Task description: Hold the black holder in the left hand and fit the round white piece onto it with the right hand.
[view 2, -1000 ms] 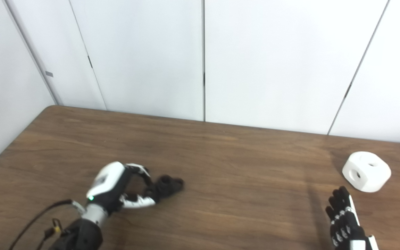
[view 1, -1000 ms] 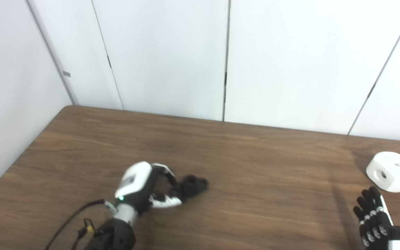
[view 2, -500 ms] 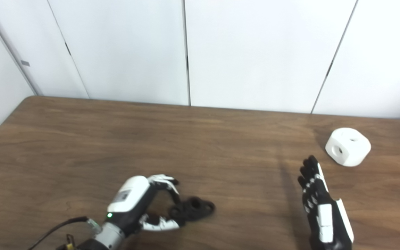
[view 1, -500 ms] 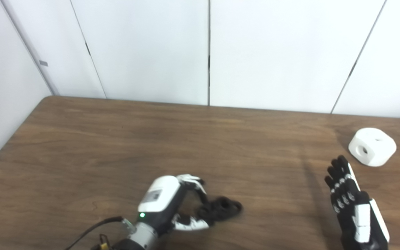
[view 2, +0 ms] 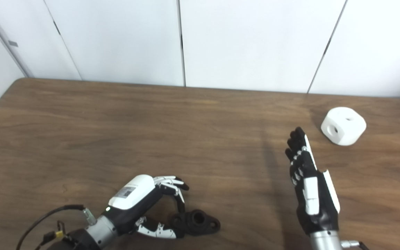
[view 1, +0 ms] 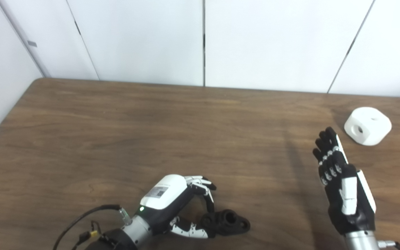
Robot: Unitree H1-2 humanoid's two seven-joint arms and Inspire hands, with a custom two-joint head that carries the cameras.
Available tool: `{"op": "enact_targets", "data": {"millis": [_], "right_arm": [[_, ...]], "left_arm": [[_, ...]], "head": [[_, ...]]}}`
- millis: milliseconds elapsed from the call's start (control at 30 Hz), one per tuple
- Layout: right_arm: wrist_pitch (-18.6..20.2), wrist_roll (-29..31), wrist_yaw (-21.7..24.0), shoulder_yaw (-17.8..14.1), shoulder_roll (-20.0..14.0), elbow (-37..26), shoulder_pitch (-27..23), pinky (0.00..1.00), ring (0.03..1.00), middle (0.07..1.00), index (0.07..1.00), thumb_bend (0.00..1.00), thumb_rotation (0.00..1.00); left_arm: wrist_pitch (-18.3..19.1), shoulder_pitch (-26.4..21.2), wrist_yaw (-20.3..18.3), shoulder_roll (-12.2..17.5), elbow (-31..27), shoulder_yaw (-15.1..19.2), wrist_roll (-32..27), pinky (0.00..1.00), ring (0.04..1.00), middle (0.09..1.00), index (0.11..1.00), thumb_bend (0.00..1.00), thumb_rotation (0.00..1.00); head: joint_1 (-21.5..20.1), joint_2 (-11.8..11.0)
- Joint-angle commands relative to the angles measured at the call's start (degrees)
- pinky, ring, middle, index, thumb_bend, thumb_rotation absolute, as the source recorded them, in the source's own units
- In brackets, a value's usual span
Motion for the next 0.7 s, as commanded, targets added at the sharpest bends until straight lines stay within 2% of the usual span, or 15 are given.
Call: {"op": "enact_targets", "data": {"millis": [0,67,200,400,667], "right_arm": [[-0.65,0.24,-0.74,1.21,1.92,-3.4,8.34,1.0,1.0,1.0,1.0,0.65,1.0],[-0.38,0.21,-0.81,1.22,1.98,-3.59,8.28,1.0,1.0,1.0,1.0,0.65,1.0],[0.31,-0.43,-1.02,1.19,1.71,-4.01,8.19,1.0,1.0,1.0,1.0,0.64,1.0],[0.65,-0.7,-0.73,1.02,0.9,-4.51,7.8,1.0,1.0,1.0,1.0,0.61,1.0],[1.99,-0.47,-0.78,0.89,0.88,-5.93,7.9,1.0,1.0,1.0,1.0,0.63,1.0]], "left_arm": [[3.18,1.64,-4.71,2.29,0.66,0.07,-0.54,0.83,0.898,0.818,0.487,0.52,0.04],[2.2,1.5,-4.41,2.66,0.8,0.14,2.14,0.85,0.897,0.817,0.487,0.52,0.04],[-2.06,1.33,-1.94,3.18,1.16,-0.68,9.97,0.84,0.867,0.793,0.487,0.52,0.05],[-5.95,1.93,0.16,1.98,1.06,-0.23,15.69,0.83,0.853,0.779,0.486,0.52,0.05],[-8.6,3.35,2.99,0.22,1.27,0.35,22.48,0.81,0.83,0.755,0.486,0.52,0.05]], "head": [[-0.11,0.14],[-0.48,0.37],[-0.81,0.6],[-1.51,0.76],[-1.84,1.08]]}}
